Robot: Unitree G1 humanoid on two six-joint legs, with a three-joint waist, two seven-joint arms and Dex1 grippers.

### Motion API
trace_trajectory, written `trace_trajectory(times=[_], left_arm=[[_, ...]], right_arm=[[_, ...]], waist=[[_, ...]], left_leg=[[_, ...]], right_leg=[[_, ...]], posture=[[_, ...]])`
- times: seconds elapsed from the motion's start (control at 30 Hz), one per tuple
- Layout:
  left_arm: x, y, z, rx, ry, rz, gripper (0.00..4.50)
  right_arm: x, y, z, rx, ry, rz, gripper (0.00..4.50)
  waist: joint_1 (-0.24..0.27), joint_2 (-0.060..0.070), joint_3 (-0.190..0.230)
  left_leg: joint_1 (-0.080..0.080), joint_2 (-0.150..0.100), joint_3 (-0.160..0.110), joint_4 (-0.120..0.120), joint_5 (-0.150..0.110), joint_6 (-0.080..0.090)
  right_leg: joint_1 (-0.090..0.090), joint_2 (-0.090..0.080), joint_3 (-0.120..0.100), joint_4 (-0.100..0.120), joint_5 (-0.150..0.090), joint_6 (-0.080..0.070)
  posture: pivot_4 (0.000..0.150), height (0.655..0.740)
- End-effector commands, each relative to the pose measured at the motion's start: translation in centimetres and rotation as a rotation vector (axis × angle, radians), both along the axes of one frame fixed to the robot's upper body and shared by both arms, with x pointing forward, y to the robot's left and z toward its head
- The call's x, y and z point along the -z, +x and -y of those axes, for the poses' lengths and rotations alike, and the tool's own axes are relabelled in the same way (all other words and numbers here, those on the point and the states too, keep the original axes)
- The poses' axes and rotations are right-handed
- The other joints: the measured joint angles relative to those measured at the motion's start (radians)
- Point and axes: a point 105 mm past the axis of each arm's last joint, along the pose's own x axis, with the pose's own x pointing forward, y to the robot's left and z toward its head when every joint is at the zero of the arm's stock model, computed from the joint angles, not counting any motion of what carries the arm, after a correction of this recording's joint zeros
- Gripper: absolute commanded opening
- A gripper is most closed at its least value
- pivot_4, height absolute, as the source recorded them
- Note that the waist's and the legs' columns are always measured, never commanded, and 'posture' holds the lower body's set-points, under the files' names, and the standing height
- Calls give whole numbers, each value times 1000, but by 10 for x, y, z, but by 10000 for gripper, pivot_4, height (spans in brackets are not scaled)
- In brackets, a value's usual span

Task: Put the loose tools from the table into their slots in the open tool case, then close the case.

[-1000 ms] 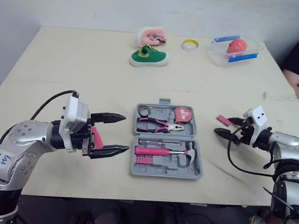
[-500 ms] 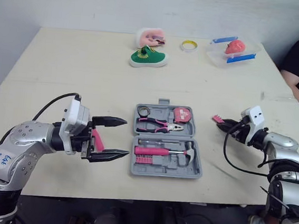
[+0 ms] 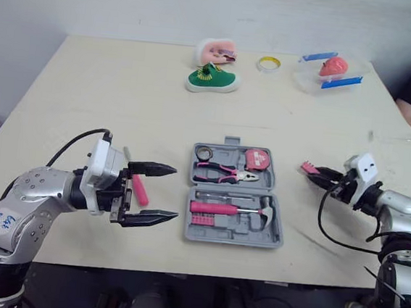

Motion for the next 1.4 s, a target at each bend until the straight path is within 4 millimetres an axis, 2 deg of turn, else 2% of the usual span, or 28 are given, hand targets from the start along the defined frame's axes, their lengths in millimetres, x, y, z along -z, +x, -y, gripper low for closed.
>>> trace_trajectory(times=[0.03, 0.23, 0.3, 0.37, 0.47, 0.63, 0.93, 1.13, 1.4], left_arm=[[-3, 0, 3, 50, 17, 54, 45000], [-4, 4, 7, 80, 17, 94, 45000], [2, 8, 8, 93, 19, 104, 45000], [12, 10, 9, 115, 28, 95, 45000], [20, 10, 15, 138, 33, 95, 45000], [22, 9, 18, 147, 17, 85, 45000], [25, 8, 20, 137, 32, 88, 45000], [24, 7, 25, 128, 32, 86, 45000], [23, 2, 27, 116, 39, 75, 45000]], right_arm=[[-45, -12, -6, -123, -27, 79, 7569], [-64, -38, -27, -191, -48, 9, 7568], [-70, -70, -60, -303, -88, -134, 7568], [-64, -102, -91, -429, -149, -263, 7567], [-54, -121, -113, -460, -210, -338, 7567], [-49, -126, -129, -448, -248, -359, 7567], [-24, -125, -154, -465, -383, -415, 7567], [-15, -111, -161, -447, -467, -374, 7567], [-10, -107, -173, -483, -475, -383, 7567]], waist=[[0, 1, 1], [3, 3, 2], [5, 6, 4], [11, 9, 4], [7, 5, 5], [7, -1, 8], [5, -1, 8], [4, -1, 8], [4, -1, 8]], left_leg=[[0, 0, 0, 0, 0, 0], [0, 1, 0, 0, 0, 0], [0, 1, 0, -1, 0, 0], [-4, 0, 0, -1, -1, 1], [-5, 1, -1, -2, -1, 1], [-8, 1, 0, -1, -2, 1], [-13, 0, 0, 0, -1, 2], [-14, 0, -1, 2, -1, 3], [-15, 0, -1, 3, -1, 3]], right_leg=[[0, 0, 0, 0, 0, 0], [-1, 0, -1, 0, 0, 0], [-1, 0, -1, 1, 0, 0], [-6, -1, 0, 1, 0, 0], [-7, 0, -1, 1, -1, -2], [-8, -1, -1, -1, 2, 0], [-12, -1, -2, -1, 2, 0], [-13, -1, -3, 0, 2, 0], [-13, -1, -3, 0, 2, 0]], posture=[[1500, 7400], [1500, 7400], [1500, 7400], [1500, 7400], [1500, 7400], [1500, 7400], [1500, 7400], [1500, 7400], [1500, 7400]])
